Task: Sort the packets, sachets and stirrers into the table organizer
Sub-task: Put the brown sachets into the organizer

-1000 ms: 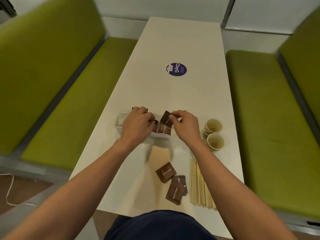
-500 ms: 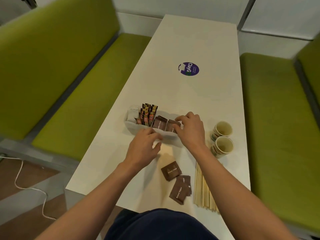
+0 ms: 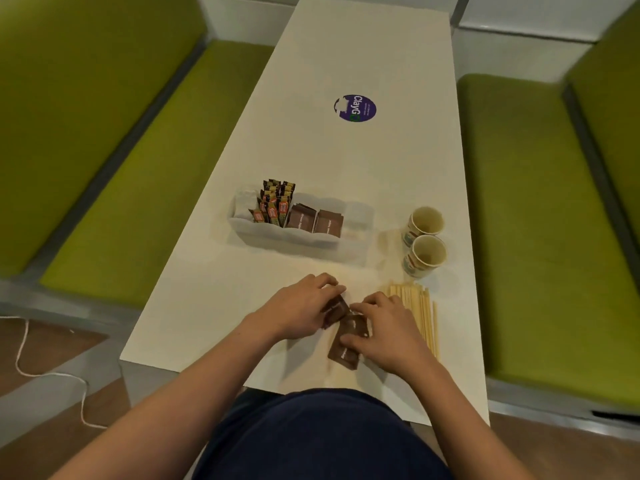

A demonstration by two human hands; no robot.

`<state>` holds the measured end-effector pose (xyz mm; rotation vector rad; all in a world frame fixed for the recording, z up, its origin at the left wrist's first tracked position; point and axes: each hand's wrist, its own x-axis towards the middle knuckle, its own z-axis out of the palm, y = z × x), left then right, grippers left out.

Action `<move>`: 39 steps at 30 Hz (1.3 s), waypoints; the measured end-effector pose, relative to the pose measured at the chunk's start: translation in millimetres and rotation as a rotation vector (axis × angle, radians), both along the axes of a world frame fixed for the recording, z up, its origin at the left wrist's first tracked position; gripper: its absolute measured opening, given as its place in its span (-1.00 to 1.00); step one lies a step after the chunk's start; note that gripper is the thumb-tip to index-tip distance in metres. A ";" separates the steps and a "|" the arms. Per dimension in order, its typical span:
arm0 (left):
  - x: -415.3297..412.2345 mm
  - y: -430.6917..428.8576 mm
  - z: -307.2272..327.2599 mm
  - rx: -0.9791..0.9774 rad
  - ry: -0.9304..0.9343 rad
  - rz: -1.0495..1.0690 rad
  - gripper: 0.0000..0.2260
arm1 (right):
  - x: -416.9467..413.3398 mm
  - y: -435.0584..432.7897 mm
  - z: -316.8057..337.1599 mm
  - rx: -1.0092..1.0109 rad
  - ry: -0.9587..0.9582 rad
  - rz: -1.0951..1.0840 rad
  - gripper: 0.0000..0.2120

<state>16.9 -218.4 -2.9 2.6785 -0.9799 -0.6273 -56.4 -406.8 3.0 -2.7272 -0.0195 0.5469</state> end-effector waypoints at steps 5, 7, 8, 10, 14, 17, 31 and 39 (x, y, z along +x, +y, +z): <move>1.3 -0.2 -0.3 -0.019 0.002 0.029 -0.52 | -5.3 4.5 -2.7 -0.076 0.002 0.037 -0.39; 3.4 1.1 2.0 -0.048 0.008 0.061 -0.60 | -1.1 5.2 -3.5 -0.058 -0.030 -0.003 -0.49; 4.0 2.2 2.9 -0.062 0.004 0.080 -0.64 | 1.2 5.4 -3.6 -0.044 -0.045 -0.019 -0.53; 3.8 5.6 3.8 -0.104 0.004 0.142 -0.75 | 6.1 5.6 -4.7 0.000 -0.072 -0.046 -0.60; 8.9 19.1 13.3 -0.225 -0.003 0.300 -0.93 | 16.1 8.2 -6.5 0.155 -0.142 -0.157 -0.78; 26.5 31.7 36.0 -0.366 -0.059 0.393 -0.98 | 23.1 13.0 -1.2 0.319 -0.209 -0.252 -0.92; 125.8 24.9 62.3 -0.168 -0.331 0.430 -0.84 | 38.9 18.2 16.1 0.609 -0.369 -0.301 -0.89; 138.9 17.8 56.8 0.079 -0.439 0.250 -0.82 | 66.0 10.5 21.5 0.601 -0.475 -0.329 -0.94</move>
